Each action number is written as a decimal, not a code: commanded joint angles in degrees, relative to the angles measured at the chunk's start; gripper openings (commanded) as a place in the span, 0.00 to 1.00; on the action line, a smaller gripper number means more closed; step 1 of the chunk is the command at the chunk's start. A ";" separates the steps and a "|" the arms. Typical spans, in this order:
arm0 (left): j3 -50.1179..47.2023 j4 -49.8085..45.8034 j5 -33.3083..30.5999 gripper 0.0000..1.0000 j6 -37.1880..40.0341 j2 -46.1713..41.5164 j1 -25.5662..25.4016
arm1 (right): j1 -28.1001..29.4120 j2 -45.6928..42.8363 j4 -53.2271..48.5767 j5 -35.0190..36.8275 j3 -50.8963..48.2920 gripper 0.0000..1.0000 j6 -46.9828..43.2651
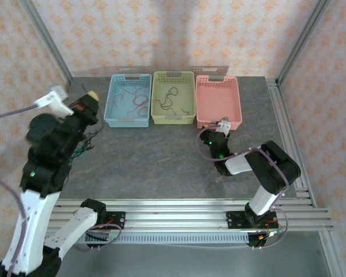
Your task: Untangle the cables
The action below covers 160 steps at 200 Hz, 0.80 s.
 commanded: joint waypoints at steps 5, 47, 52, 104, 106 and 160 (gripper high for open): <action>-4.53 4.83 13.59 0.00 -0.19 6.32 -1.02 | -0.20 1.06 15.88 -8.63 -3.82 0.70 -1.33; -5.98 6.29 16.82 0.00 6.52 13.69 -6.17 | 1.48 3.95 26.91 -22.38 -4.19 0.63 -4.43; -5.85 6.29 16.76 0.00 7.49 14.52 -6.64 | 2.12 3.78 26.93 -22.81 -4.02 0.63 -5.76; -6.99 6.81 16.34 0.00 12.02 19.95 -10.10 | 5.73 3.56 26.86 -28.11 -3.21 0.63 -12.52; -7.12 6.89 16.28 0.00 12.17 20.03 -10.10 | 5.77 3.64 26.87 -28.20 -3.14 0.63 -12.60; -10.51 8.32 14.70 0.00 13.96 21.64 -10.09 | 7.77 4.57 26.94 -36.31 -1.99 0.63 -16.51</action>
